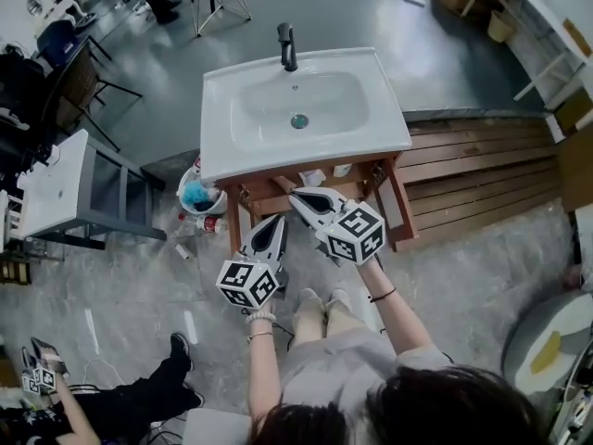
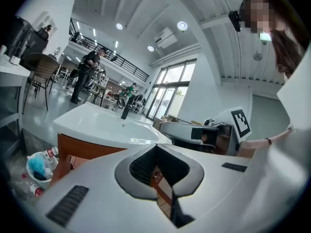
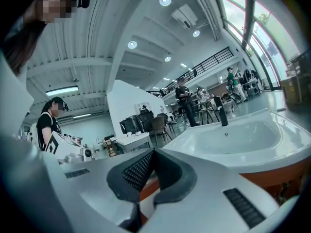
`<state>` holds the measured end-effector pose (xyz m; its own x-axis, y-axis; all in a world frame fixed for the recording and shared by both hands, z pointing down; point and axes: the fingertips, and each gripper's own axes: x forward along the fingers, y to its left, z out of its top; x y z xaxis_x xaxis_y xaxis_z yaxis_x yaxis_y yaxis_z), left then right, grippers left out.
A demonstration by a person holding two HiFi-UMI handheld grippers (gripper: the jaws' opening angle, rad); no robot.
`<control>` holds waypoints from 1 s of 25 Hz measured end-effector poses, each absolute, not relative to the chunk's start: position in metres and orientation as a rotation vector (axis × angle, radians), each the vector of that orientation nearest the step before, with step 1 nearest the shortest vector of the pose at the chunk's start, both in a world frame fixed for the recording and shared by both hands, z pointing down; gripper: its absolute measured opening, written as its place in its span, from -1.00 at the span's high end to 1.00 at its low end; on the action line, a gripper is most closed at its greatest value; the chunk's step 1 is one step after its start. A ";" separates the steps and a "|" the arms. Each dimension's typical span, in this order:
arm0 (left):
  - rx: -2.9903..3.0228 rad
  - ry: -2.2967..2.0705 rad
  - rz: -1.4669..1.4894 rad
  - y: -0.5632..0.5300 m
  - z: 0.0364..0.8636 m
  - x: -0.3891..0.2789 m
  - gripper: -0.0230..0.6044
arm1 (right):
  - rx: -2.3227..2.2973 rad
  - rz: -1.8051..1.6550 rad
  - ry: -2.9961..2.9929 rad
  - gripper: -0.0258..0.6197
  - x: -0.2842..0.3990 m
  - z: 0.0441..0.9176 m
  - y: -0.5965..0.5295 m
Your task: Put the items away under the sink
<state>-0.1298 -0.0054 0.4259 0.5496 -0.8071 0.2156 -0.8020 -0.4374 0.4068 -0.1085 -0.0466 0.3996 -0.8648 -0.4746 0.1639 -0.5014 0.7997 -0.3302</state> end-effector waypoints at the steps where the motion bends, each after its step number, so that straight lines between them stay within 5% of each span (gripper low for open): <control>1: 2.337 -1.293 -0.017 -0.005 0.421 -0.128 0.93 | 0.801 0.563 -2.921 0.87 -0.107 0.394 -0.046; 25: 2.495 -1.239 -0.035 -0.011 0.368 -0.116 0.94 | 0.901 0.492 -2.973 0.88 -0.079 0.355 -0.040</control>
